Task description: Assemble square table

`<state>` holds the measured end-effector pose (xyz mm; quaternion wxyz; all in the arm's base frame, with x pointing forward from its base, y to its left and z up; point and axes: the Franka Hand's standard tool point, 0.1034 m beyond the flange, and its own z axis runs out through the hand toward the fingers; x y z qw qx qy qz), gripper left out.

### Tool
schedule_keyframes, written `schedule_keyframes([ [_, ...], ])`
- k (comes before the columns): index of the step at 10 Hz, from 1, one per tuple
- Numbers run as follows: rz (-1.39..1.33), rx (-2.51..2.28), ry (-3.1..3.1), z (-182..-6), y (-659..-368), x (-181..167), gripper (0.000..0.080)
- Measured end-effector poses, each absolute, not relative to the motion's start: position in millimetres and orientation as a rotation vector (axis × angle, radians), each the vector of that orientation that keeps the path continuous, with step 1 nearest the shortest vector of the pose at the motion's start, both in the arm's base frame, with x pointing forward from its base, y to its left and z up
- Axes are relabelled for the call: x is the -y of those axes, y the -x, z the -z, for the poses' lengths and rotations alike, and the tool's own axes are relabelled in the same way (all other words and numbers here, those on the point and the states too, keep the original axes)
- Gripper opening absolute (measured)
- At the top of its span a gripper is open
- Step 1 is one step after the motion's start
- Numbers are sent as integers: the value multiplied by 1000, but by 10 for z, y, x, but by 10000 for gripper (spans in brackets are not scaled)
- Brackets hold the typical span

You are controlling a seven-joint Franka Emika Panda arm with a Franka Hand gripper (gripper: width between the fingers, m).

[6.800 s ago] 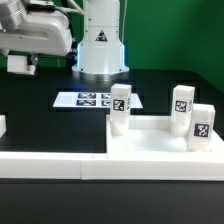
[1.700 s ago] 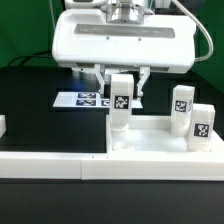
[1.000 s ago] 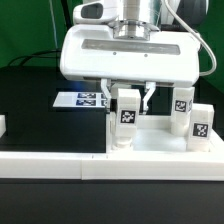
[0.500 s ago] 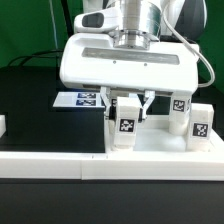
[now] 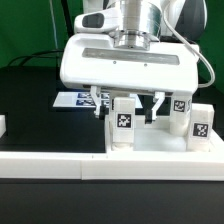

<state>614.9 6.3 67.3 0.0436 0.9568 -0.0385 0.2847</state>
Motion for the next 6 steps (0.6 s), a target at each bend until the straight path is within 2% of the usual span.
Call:
schedule_keyframes([
  [2, -870, 118, -2925, -673, -6148, -63, 642],
  [6, -870, 118, -2925, -673, -6148, -63, 649],
])
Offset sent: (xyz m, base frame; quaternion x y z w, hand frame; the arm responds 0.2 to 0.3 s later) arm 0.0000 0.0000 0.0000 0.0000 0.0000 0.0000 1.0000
